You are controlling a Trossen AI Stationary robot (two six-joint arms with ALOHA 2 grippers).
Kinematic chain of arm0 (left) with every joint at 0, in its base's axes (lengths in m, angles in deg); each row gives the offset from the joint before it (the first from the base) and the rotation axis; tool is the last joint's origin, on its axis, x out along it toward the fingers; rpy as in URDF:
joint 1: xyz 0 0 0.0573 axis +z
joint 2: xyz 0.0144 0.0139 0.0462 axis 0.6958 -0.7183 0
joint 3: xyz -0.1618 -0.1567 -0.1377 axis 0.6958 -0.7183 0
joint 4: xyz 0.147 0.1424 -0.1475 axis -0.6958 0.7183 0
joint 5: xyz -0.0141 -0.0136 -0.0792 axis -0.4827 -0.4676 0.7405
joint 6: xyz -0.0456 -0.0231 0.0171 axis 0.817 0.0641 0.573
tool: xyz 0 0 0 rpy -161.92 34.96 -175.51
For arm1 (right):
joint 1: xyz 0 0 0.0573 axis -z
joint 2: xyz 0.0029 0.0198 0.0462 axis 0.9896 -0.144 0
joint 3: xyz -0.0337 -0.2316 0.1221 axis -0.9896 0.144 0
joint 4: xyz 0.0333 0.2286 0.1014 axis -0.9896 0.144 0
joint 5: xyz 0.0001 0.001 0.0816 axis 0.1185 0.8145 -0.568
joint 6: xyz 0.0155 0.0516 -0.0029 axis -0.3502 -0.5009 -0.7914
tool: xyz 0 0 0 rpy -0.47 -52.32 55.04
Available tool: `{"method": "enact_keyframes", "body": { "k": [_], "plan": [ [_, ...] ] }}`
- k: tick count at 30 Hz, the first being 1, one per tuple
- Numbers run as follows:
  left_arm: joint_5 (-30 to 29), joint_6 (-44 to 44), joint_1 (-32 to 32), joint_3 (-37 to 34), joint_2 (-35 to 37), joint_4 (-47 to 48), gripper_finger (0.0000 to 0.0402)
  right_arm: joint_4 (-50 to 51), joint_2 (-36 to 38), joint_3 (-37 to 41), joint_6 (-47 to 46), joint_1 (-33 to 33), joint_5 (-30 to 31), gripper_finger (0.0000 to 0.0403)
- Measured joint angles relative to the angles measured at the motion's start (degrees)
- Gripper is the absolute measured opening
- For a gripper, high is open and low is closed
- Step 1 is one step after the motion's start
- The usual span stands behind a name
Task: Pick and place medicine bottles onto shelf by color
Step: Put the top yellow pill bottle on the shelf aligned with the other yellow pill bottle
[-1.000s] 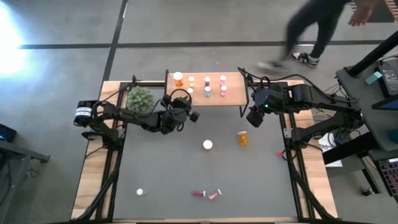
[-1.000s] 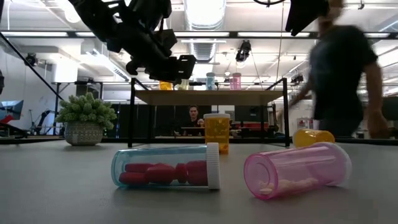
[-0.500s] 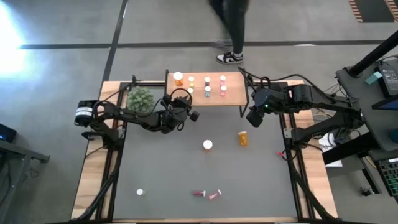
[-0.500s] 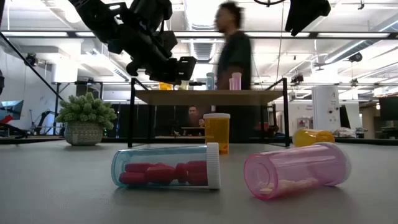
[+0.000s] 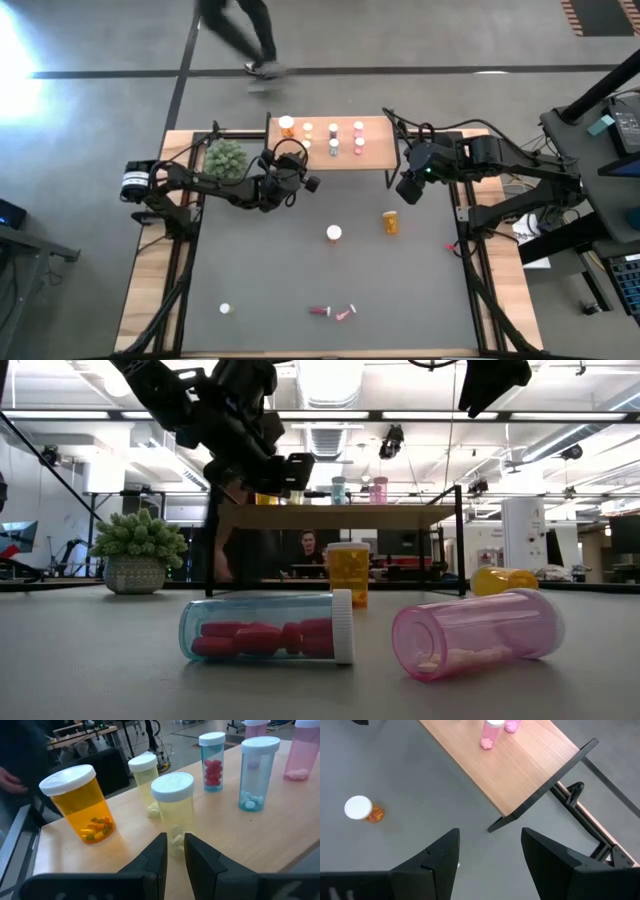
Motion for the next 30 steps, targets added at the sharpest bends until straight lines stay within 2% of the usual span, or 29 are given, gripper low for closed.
{"method": "enact_keyframes", "body": {
  "k": [30],
  "plan": [
    [1.19, -0.19, 3.01, 0.0, 0.0, -1.32, 0.0047, -0.02, 0.0, -0.01, -0.15, 0.0, 0.33, 0.0203]
  ]
}}
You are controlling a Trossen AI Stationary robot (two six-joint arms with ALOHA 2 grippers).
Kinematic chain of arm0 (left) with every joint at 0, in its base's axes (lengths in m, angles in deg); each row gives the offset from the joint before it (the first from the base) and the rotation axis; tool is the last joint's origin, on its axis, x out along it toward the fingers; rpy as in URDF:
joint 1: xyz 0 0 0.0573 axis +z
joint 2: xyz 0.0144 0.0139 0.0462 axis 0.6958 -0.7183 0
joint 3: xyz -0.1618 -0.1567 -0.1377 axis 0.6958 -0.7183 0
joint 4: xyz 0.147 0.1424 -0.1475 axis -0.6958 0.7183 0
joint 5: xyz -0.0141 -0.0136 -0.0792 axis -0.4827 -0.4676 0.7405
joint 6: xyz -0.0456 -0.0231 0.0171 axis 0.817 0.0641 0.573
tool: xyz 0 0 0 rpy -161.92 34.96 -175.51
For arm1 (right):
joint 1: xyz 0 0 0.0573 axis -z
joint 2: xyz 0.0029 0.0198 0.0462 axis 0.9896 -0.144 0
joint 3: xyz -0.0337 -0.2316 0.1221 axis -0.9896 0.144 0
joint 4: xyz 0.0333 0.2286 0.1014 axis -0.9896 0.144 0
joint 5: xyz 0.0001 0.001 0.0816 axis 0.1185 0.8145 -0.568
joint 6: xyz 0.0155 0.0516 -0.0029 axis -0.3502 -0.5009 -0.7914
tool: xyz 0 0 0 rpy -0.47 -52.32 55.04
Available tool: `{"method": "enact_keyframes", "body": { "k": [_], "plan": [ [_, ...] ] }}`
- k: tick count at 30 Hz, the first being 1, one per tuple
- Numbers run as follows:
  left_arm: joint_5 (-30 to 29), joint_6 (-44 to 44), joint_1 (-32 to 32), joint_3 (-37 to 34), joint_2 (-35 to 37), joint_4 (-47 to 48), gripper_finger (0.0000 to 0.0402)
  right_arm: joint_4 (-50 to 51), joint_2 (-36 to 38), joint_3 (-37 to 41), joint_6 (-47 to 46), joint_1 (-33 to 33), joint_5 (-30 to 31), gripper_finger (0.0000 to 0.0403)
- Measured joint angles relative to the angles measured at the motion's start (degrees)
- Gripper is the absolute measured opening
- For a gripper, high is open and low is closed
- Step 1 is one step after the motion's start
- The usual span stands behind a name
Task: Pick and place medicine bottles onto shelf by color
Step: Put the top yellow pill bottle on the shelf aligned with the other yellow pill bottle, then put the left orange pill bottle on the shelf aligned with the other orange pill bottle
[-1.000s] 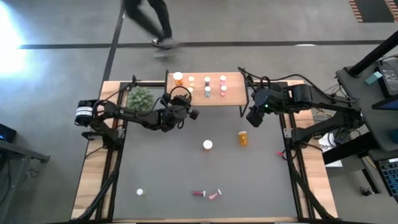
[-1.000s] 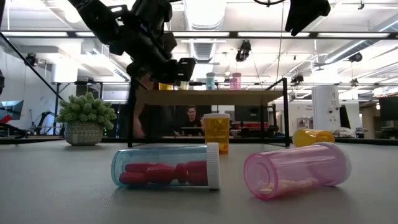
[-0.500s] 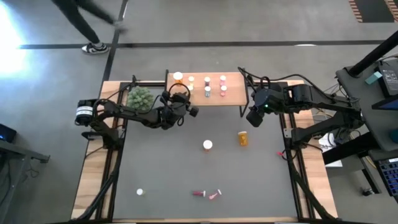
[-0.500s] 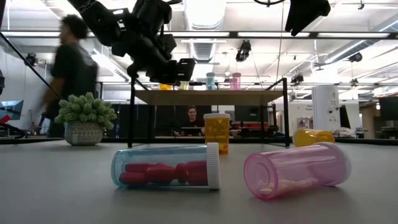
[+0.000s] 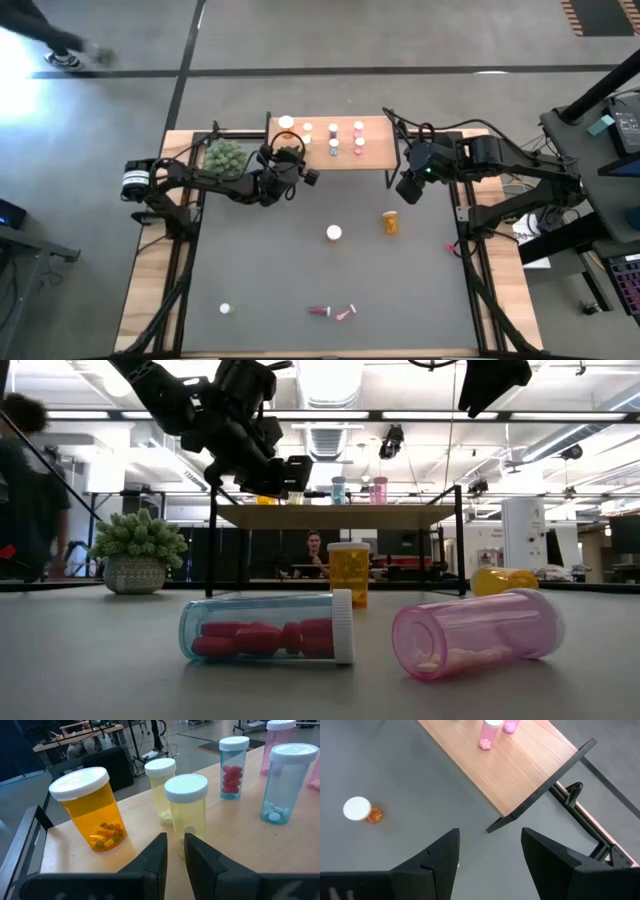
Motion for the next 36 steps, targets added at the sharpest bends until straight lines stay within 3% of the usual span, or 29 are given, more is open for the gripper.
{"method": "enact_keyframes", "body": {
  "k": [14, 16, 21, 23, 28, 36],
  "plan": [
    [0.18, -0.05, -5.44, -0.02, 9.49, 0.26, 0.0047, 0.28, 0.0, 0.02, 4.12, 0.02, 0.04, 0.0203],
    [3.37, -0.05, -6.5, -0.02, 11.23, 0.08, 0.0047, 0.29, 0.0, 0.01, 6.73, 0.02, 0.02, 0.0203],
    [20.53, 0.25, -8.5, -0.02, 13.36, -0.07, 0.0047, 0.47, 0.09, 0.36, 9.92, 0.01, 0.09, 0.0203],
    [22.53, 1.18, -9.74, 0.03, 13.38, 0.02, 0.005, 1.17, 0.32, 0.72, 10.13, 0.0, 0.07, 0.0203],
    [22.71, 2.07, -12.21, 0.35, 13.29, -0.05, 0.0081, 5.27, 1.58, 2.22, 8.06, 0.0, 0.07, 0.0203],
    [22.98, 4.59, -15.45, 0.39, 11.78, 0.18, 0.0171, 5.44, 8.81, 10.06, 3.66, -0.02, 0.07, 0.0203]
  ]
}}
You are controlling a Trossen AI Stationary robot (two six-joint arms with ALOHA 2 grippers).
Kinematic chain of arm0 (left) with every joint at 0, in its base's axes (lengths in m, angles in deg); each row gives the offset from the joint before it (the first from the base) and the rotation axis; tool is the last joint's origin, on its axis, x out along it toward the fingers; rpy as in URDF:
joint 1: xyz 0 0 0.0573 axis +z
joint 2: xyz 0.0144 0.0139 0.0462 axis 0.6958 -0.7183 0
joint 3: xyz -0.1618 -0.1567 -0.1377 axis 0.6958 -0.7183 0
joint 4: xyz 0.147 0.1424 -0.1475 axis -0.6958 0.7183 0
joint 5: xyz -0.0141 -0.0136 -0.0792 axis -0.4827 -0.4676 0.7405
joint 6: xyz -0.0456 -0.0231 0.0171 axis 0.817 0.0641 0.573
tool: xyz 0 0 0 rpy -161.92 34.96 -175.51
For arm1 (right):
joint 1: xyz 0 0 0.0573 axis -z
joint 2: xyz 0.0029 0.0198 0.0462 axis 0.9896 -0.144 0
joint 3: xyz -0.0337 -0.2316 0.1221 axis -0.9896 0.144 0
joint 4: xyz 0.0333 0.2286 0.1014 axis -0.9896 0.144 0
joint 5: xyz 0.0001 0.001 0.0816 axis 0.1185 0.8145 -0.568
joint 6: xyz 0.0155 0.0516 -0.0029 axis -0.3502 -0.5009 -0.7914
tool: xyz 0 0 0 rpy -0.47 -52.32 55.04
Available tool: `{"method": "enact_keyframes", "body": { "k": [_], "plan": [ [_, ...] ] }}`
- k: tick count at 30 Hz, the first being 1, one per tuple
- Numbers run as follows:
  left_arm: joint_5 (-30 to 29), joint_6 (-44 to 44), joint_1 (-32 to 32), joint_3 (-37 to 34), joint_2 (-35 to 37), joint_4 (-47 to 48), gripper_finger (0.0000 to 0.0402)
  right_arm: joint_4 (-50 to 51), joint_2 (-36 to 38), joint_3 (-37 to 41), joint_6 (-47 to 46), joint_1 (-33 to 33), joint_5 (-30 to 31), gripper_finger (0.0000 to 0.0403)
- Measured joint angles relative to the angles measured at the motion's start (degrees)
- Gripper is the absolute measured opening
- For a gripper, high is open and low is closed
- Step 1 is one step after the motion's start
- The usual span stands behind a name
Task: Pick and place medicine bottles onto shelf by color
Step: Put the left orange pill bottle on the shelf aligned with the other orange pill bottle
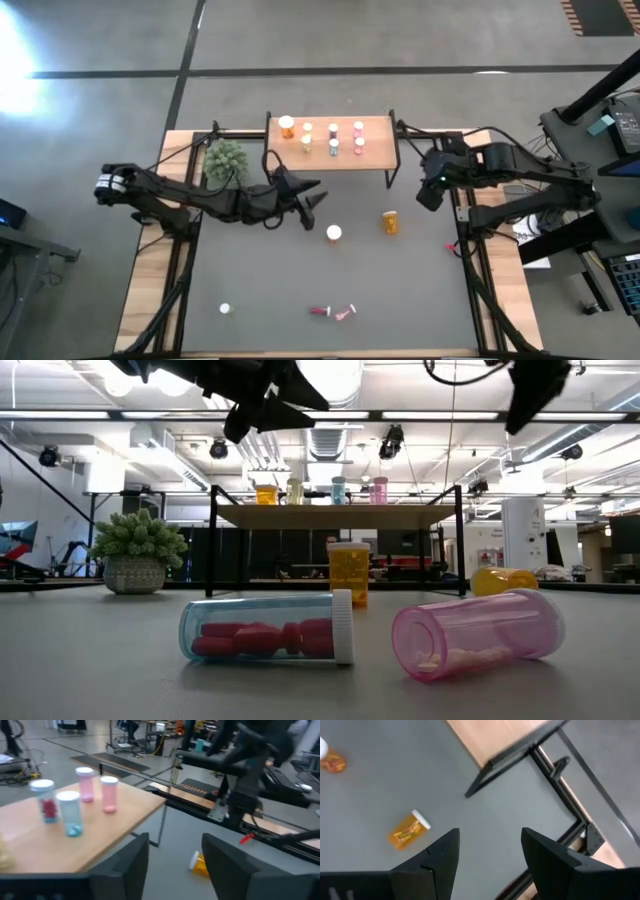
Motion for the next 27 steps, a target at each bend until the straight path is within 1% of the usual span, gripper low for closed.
{"method": "enact_keyframes", "body": {
  "k": [3, 6, 9, 12, 15, 19, 23, 27],
  "plan": [
    [0.14, 0.21, -1.04, 0.0, -0.61, 0.01, 0.0196, -2.55, 4.2, 4.49, -0.17, 0.0, 0.02, 0.0203],
    [0.12, 0.23, -1.92, 0.0, -0.86, -0.04, 0.021, -8.74, 9.01, 9.83, 1.26, 0.0, 0.02, 0.0203],
    [0.18, 1.4, -2.6, 0.0, -0.87, -0.06, 0.0215, -16.59, 13.7, 15.57, 4.65, 0.0, 0.01, 0.0203],
    [3.26, 4.27, -2.84, 0.0, -0.87, -0.02, 0.0215, -24.18, 17.67, 21.1, 7.43, 0.0, 0.0, 0.0203],
    [5.96, 4.7, -3.35, -0.02, -1.36, -0.14, 0.0216, -30.76, 21.06, 26.29, 9.13, 0.0, -0.01, 0.0203],
    [6.22, 4.63, -4.23, -0.06, -3.97, -0.05, 0.0216, -37.8, 24.32, 32.95, 10.1, 0.0, -0.04, 0.0203],
    [6.46, 4.65, -5.06, 0.13, -8.31, -0.49, 0.0215, -40.89, 26.31, 38.75, 9.74, 0.0, -0.11, 0.0203],
    [6.4, 4.6, -5.56, 0.5, -11.65, -2.12, 0.0215, -44.22, 27.15, 42.86, 9.42, 0.0, -0.52, 0.0203]
  ]
}}
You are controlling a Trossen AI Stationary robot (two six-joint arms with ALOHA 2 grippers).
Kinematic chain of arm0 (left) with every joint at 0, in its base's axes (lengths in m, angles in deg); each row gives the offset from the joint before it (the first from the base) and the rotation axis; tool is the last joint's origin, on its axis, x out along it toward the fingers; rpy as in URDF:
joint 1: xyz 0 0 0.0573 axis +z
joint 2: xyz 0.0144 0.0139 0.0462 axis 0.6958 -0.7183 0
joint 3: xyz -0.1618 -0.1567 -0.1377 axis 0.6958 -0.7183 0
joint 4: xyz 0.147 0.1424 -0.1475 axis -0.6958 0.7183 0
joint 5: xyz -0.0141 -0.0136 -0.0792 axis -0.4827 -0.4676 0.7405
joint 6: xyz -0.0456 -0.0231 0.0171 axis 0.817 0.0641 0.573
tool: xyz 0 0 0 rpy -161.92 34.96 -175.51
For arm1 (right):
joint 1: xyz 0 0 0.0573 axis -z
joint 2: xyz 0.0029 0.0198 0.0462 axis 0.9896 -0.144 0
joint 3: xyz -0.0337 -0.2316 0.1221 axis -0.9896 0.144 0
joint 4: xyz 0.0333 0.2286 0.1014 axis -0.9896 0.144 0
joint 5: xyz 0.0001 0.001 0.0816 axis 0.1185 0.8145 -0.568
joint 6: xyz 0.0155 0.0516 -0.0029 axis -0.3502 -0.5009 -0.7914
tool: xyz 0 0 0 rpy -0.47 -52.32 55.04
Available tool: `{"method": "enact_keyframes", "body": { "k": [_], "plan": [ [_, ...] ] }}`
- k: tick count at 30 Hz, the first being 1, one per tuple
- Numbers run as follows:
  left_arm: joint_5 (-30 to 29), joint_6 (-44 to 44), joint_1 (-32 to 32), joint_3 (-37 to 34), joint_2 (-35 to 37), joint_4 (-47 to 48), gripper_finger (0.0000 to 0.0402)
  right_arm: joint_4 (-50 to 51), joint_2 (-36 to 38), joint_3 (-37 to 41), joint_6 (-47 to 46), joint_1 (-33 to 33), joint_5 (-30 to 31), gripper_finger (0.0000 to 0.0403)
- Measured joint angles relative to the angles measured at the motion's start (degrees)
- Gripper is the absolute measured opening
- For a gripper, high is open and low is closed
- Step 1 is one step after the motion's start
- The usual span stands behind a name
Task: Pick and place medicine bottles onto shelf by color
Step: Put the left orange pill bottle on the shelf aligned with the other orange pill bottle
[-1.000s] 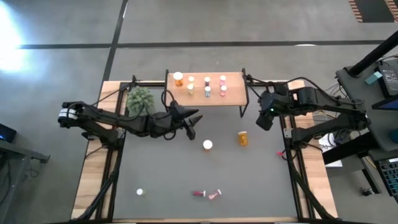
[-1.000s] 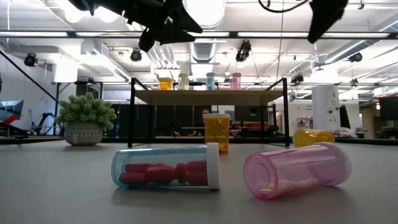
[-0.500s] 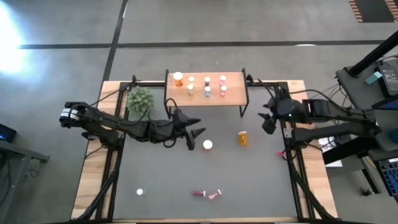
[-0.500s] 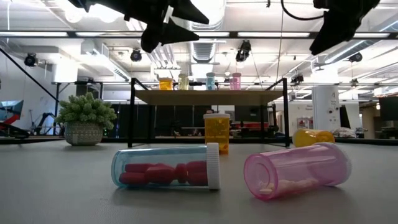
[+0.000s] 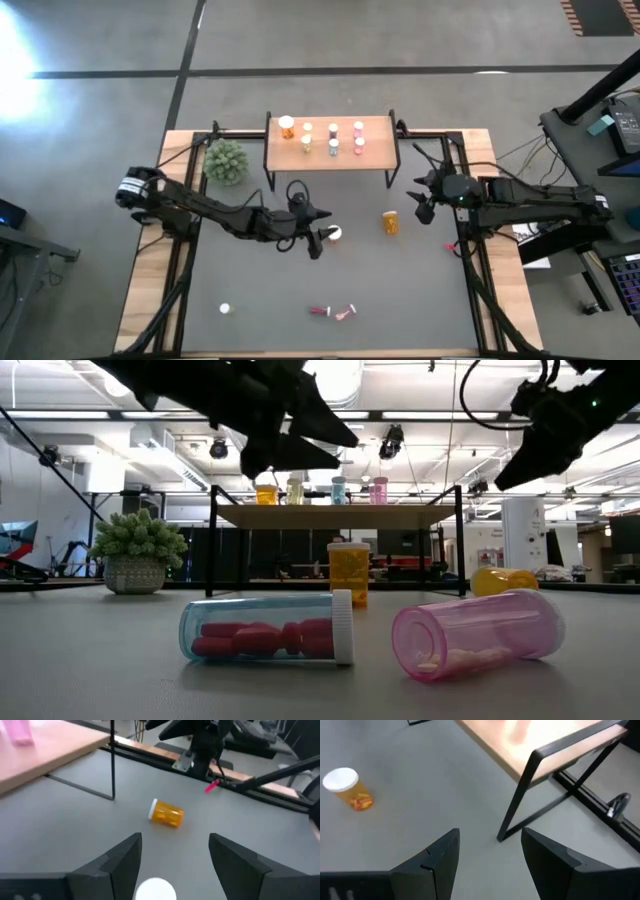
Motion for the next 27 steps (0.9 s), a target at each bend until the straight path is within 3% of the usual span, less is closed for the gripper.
{"method": "enact_keyframes", "body": {
  "k": [6, 12, 27],
  "plan": [
    [0.48, -0.34, -0.13, 0.57, -3.33, 0.1, 0.0215, -4.41, 0.08, 3.29, -0.16, -0.02, -0.02, 0.0203],
    [0.48, -0.17, -0.13, 0.57, -4.15, 0.0, 0.0215, -5.8, 0.06, 6.42, -6.85, -0.01, 0.05, 0.0203],
    [0.48, -0.07, -0.1, 0.4, -4.13, 0.76, 0.0215, -23.13, 0.08, 16.99, -9.18, -0.02, 0.0, 0.0203]
  ]
}}
